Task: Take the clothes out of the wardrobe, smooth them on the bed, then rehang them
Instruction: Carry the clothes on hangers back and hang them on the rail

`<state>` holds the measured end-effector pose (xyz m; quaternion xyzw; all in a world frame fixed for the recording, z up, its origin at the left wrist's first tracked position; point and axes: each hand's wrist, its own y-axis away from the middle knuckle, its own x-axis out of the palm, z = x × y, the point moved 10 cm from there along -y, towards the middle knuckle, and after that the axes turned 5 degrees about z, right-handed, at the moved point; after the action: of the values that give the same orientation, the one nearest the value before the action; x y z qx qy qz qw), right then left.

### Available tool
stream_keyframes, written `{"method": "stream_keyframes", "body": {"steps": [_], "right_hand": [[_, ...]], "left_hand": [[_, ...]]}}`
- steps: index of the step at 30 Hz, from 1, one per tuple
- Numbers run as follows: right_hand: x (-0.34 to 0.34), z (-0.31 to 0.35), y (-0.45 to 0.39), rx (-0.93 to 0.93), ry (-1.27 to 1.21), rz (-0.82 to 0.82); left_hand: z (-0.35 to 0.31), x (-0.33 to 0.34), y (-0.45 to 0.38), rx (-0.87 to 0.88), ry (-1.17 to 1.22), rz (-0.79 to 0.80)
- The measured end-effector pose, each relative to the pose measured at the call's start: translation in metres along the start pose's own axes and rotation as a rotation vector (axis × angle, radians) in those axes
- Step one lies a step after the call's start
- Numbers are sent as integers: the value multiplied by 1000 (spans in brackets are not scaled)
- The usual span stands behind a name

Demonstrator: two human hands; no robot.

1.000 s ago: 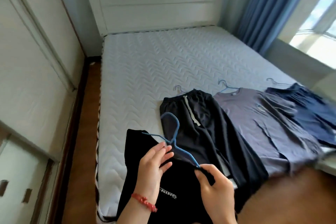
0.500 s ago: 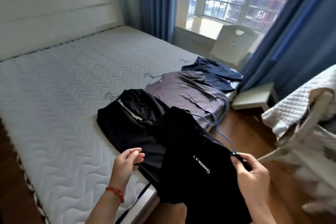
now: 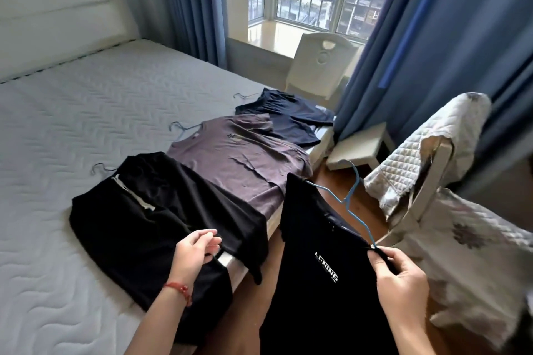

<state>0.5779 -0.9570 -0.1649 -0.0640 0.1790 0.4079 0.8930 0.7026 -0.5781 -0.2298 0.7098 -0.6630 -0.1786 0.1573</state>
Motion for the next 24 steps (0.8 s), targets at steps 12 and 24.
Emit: {"method": "stream_keyframes", "body": {"steps": [12,24], "right_hand": [[27,12,-175,-14,34,56],[136,103,-361,-138,220,196]], "left_hand": [[-32,47,-100,-31,19,-131],[-117,68,-287,-25,113,-212]]}}
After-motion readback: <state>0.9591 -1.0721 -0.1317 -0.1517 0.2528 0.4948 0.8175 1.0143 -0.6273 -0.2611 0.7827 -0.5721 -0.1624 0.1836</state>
